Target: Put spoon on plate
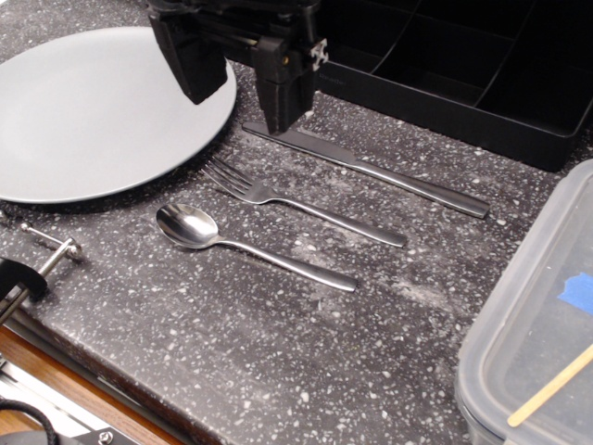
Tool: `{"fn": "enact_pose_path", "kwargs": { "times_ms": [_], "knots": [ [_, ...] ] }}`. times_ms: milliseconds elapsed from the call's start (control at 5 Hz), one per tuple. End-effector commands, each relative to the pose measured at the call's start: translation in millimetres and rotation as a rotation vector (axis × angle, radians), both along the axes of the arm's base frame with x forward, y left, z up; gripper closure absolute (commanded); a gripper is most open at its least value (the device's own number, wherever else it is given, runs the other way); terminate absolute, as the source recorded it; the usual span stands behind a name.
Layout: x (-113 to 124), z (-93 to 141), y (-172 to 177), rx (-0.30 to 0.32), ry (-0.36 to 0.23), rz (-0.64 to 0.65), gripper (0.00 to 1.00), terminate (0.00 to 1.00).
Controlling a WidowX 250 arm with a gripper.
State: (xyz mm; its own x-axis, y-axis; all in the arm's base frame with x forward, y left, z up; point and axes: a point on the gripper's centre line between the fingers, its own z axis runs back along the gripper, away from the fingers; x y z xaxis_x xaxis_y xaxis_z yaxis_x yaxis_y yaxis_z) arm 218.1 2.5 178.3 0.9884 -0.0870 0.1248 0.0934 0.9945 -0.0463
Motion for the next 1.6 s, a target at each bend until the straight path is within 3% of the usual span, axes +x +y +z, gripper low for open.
{"fn": "enact_pose_path", "kwargs": {
  "times_ms": [0, 400, 800, 1000, 1200, 1400],
  "knots": [
    [0.0, 0.0, 0.0, 0.0, 0.0, 0.0, 0.0, 0.0],
    [9.5, -20.6, 45.4, -0.045, 0.068, 0.5, 0.0, 0.0],
    [-1.3, -54.3, 56.6, -0.088, 0.028, 0.998, 0.0, 0.0],
    [1.0, -72.5, 54.5, -0.106, 0.025, 1.152, 0.0, 0.0],
    [11.2, -94.5, 55.2, -0.102, 0.024, 1.186, 0.0, 0.0],
    [24.7, -111.4, 56.3, -0.078, 0.075, 1.254, 0.0, 0.0]
  ]
}}
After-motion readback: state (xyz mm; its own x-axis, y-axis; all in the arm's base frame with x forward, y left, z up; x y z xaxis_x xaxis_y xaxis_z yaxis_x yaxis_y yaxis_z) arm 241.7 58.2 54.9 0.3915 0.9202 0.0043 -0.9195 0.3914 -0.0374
